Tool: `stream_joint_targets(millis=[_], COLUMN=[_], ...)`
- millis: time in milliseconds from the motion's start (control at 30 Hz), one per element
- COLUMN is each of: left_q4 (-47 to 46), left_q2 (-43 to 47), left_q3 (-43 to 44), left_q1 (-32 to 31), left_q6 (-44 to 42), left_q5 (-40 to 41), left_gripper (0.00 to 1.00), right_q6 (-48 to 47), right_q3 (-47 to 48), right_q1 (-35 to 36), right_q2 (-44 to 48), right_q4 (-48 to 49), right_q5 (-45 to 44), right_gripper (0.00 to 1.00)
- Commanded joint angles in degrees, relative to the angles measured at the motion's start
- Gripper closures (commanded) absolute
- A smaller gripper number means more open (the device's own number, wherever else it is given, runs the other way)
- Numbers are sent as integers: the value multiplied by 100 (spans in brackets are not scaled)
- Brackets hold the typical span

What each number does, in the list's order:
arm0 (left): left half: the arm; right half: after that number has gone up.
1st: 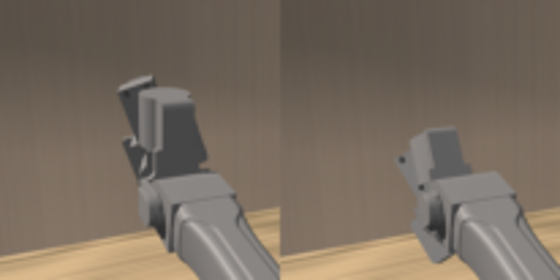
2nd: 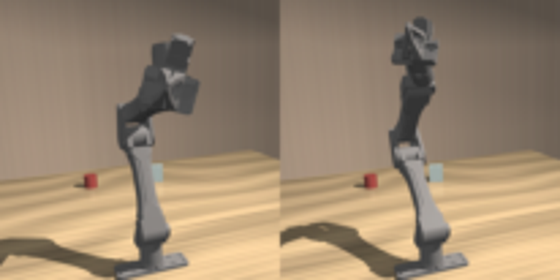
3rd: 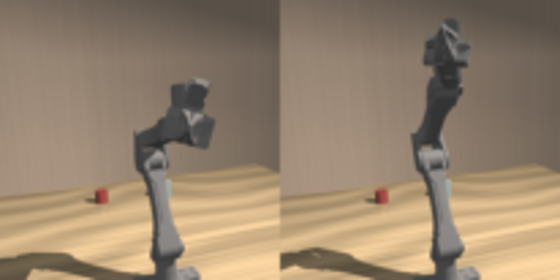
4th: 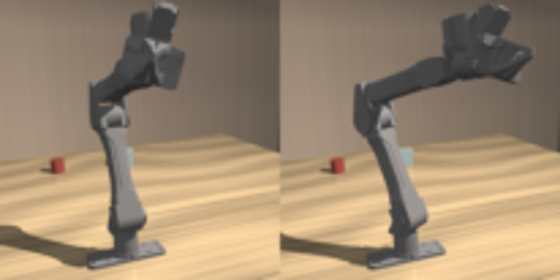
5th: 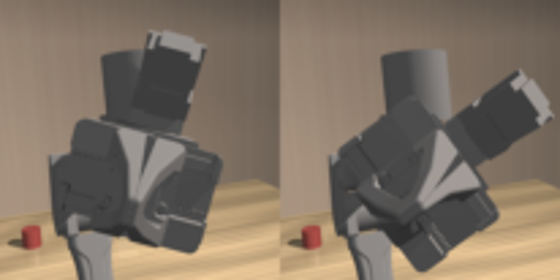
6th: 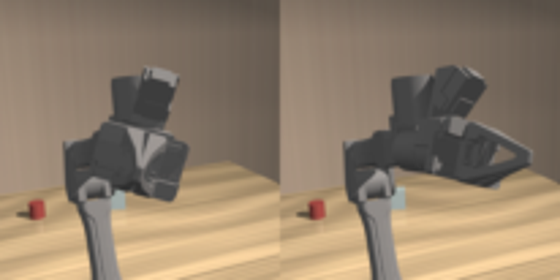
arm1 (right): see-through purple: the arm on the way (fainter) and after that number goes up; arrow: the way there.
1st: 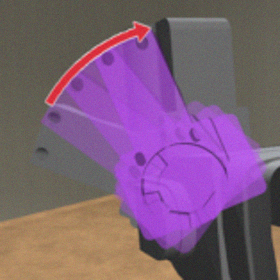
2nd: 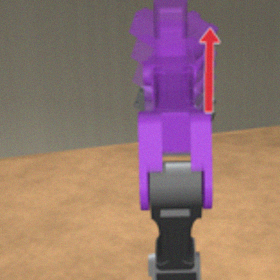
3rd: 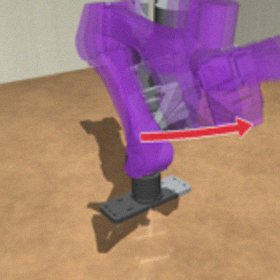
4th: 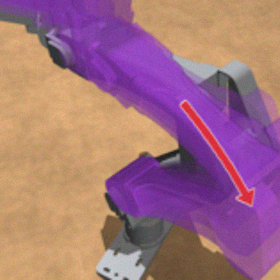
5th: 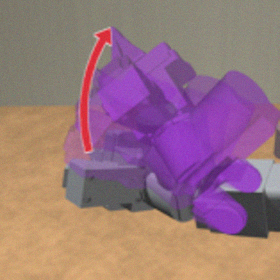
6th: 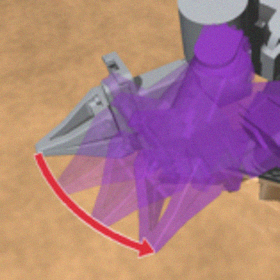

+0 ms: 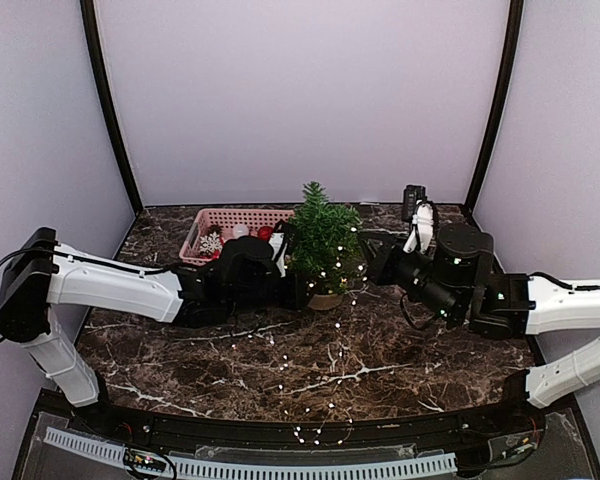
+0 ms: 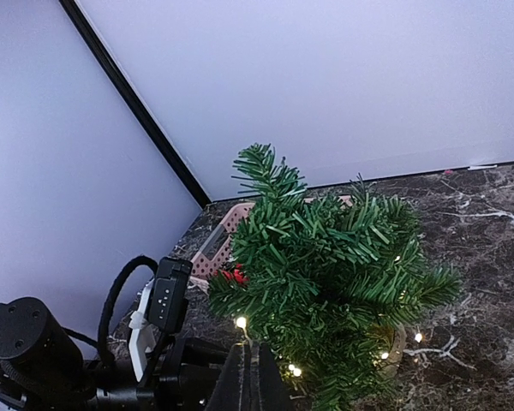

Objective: Decorate the small christmas tree
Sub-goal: Wrap the side of the string light in the gap of the branches.

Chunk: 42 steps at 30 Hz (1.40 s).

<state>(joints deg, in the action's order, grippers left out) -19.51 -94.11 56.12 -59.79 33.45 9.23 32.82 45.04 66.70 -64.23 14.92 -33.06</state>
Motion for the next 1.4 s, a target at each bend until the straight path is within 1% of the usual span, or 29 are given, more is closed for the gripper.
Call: stream_joint_targets(millis=[0, 67, 167, 267, 333, 367, 400, 467, 533, 767, 967, 1133, 1367], left_q4=[82, 15, -42, -44, -33, -17, -13, -10, 2, 84, 114, 94, -12], left_q2=[-7, -23, -58, -72, -62, -39, -21, 49, 103, 243, 329, 393, 392], left_q3=[154, 153, 197, 228, 213, 182, 163, 92, -11, -295, -502, -584, -530], left_q1=[-15, -15, -15, -15, -15, -15, -15, -15, -15, -7, 7, 72, 129], left_q6=[-25, -75, -115, -140, -138, -133, -126, -108, -95, 53, 185, 289, 311], left_q5=[209, 183, 145, 146, 163, 192, 214, 270, 308, 423, 450, 390, 225], left_gripper=[71, 71, 69, 69, 79, 82, 89, 96, 100, 100, 100, 100, 100], right_q6=[142, 175, 229, 259, 293, 314, 335, 378, 421, 765, 1004, 960, 334], right_q3=[-128, -156, -179, -201, -218, -227, -238, -270, -297, -323, -383, -526, -829], right_q1=[-13, -8, -8, -8, -8, -8, -8, -10, -9, -9, -11, -5, 103], right_q2=[136, 143, 137, 147, 162, 182, 199, 236, 288, 511, 678, 809, 1095], right_q4=[56, 32, 20, 4, -15, -38, -62, -120, -199, -841, -1261, -1293, -835], right_q5=[-78, -78, -76, -86, -116, -146, -186, -286, -378, -989, -1205, -824, 624], right_gripper=[100, 100, 100, 100, 100, 100, 100, 100, 100, 100, 100, 100, 100])
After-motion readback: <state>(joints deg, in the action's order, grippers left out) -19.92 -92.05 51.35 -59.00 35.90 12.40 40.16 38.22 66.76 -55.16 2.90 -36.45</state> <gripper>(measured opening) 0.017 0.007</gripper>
